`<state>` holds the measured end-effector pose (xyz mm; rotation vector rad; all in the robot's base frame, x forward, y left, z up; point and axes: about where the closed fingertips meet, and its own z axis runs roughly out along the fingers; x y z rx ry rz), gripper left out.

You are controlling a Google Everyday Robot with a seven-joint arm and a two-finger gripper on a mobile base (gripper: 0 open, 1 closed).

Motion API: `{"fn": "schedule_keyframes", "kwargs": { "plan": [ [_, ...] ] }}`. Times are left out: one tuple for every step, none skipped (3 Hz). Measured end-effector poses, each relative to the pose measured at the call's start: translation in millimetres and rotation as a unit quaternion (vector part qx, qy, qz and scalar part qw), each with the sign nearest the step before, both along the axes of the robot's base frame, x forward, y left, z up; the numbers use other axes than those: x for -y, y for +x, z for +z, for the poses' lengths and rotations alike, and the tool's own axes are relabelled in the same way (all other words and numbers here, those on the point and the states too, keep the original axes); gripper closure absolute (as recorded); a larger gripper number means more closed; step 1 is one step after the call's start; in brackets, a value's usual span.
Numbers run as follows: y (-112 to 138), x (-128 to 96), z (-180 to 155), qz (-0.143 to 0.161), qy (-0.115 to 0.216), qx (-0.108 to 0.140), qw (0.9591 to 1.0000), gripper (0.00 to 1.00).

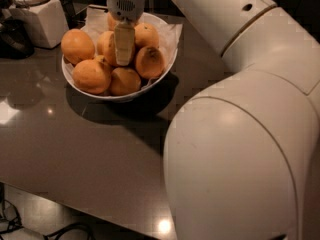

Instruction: Pick orange from white bowl

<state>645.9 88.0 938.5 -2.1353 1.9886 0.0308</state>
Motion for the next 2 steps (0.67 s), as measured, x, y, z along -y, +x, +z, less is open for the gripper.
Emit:
{"fn": "schedule_keyframes", "kwargs": {
  "plan": [
    [1.8, -4.7, -9.4, 0.008, -0.008, -0.007, 0.9999, 0.30],
    [3.2, -10.3, -18.6, 0.019, -0.015, -0.015, 0.9996, 0.27]
  ]
}}
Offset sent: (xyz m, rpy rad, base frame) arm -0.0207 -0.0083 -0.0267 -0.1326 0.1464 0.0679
